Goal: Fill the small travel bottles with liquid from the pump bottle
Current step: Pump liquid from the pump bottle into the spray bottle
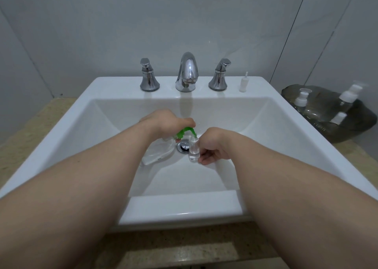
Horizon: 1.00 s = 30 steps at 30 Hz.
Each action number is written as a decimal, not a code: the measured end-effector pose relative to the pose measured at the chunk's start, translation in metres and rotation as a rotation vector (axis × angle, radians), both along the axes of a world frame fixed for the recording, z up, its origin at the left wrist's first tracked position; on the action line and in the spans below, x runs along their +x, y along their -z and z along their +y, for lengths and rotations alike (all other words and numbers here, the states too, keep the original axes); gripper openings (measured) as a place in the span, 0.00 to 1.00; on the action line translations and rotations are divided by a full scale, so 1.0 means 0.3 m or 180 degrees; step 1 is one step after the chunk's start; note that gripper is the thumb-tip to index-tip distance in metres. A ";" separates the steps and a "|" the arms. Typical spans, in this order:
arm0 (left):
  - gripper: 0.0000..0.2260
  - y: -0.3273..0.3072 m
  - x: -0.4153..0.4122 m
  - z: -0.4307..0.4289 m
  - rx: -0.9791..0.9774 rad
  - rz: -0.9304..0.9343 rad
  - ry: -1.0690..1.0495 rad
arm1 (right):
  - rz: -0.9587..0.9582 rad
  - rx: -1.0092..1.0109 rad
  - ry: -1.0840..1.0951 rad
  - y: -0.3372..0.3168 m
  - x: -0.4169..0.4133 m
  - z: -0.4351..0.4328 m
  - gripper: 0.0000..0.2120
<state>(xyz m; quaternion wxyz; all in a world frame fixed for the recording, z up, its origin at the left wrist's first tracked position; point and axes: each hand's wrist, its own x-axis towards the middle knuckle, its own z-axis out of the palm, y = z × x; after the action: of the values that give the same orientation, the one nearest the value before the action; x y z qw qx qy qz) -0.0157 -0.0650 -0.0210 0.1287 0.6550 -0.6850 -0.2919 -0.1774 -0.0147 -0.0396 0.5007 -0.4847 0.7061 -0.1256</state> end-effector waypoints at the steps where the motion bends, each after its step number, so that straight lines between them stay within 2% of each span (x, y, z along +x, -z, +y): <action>1: 0.29 0.000 0.000 -0.002 0.0009 0.0000 0.0008 | 0.0000 0.0007 -0.0003 -0.003 0.001 0.002 0.09; 3: 0.28 0.004 0.001 -0.005 0.0033 0.0007 0.0011 | -0.0006 0.0016 -0.0006 -0.006 0.002 0.004 0.07; 9: 0.33 0.002 0.006 -0.001 -0.0031 0.0027 -0.0010 | -0.0038 -0.0006 0.0018 -0.013 0.001 0.013 0.11; 13: 0.27 0.003 0.002 -0.003 -0.0023 0.0007 0.0023 | 0.0064 0.0009 -0.0022 -0.006 0.004 0.004 0.07; 15: 0.26 0.003 0.004 -0.003 -0.0047 0.0011 0.0028 | 0.0085 0.0029 -0.0014 0.000 0.006 -0.004 0.08; 17: 0.28 0.002 0.009 -0.003 -0.0078 0.0002 0.0011 | 0.0073 0.0048 -0.0032 0.001 0.008 -0.006 0.07; 22: 0.36 0.002 0.009 0.001 -0.0069 -0.0086 0.0011 | 0.0049 0.0040 -0.0008 0.000 0.005 -0.004 0.09; 27: 0.33 0.005 0.006 -0.001 -0.0081 -0.0029 0.0001 | 0.0083 0.0043 -0.0021 0.001 0.006 -0.006 0.09; 30: 0.32 0.005 0.003 -0.003 -0.0067 -0.0036 0.0002 | 0.0077 0.0047 -0.0058 -0.003 0.010 -0.003 0.05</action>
<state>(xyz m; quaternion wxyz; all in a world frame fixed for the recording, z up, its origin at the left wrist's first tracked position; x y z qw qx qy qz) -0.0149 -0.0658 -0.0224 0.1316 0.6551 -0.6889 -0.2810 -0.1744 -0.0155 -0.0388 0.4968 -0.4889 0.7086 -0.1099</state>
